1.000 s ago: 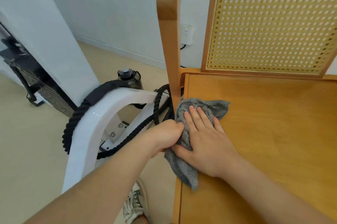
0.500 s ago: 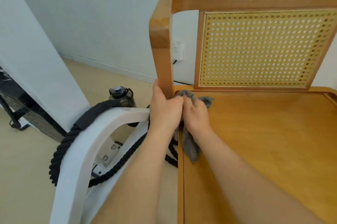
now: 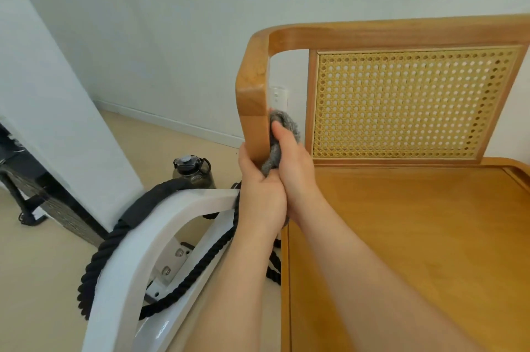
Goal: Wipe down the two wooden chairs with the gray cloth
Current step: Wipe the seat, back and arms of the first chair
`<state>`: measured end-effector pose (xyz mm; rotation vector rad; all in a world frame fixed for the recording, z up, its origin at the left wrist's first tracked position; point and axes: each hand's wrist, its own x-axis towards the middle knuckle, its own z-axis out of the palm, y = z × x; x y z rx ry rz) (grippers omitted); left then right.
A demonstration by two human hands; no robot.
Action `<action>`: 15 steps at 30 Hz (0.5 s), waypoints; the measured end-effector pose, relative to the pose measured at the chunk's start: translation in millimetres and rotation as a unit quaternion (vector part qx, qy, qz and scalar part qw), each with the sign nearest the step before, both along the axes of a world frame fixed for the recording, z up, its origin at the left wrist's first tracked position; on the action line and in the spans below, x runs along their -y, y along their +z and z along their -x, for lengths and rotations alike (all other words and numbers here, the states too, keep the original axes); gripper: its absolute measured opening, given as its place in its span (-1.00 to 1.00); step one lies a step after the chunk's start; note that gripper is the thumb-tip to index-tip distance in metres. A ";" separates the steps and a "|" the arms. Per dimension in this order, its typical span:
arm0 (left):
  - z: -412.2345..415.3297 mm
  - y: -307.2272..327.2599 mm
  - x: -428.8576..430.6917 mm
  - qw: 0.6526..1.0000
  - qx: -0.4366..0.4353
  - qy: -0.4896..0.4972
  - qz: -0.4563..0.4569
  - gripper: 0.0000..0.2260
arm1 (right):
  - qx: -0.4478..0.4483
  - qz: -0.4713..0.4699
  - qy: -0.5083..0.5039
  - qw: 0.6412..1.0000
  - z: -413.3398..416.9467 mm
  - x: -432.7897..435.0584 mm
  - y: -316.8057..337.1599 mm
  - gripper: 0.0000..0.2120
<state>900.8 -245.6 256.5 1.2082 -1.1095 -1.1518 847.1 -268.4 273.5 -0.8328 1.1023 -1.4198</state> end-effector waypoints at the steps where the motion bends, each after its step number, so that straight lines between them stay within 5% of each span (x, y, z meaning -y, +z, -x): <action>1: 0.9 -0.4 0.2 1.000 0.022 0.001 0.000 -0.51 | -0.018 -0.035 0.004 0.999 2.2 3.2 -12.7 -0.73; 5: -0.3 -4.8 -0.7 0.998 0.055 0.024 -0.003 -0.59 | -0.061 -0.100 0.020 0.993 -4.8 6.7 -48.0 -0.80; 7: -0.1 -3.7 1.5 0.998 0.055 0.018 -0.010 -0.65 | -0.009 -0.101 0.018 0.995 -5.7 11.7 -55.2 -0.75; 11: -5.5 13.0 -4.3 0.998 -0.050 -0.029 -0.014 -0.54 | 0.118 -0.032 0.053 0.991 -1.7 7.1 -21.4 -0.68; 15: -23.8 32.2 -15.7 0.986 -0.098 -0.129 0.040 -0.43 | 0.088 0.043 0.028 0.995 3.7 -8.3 29.8 -0.66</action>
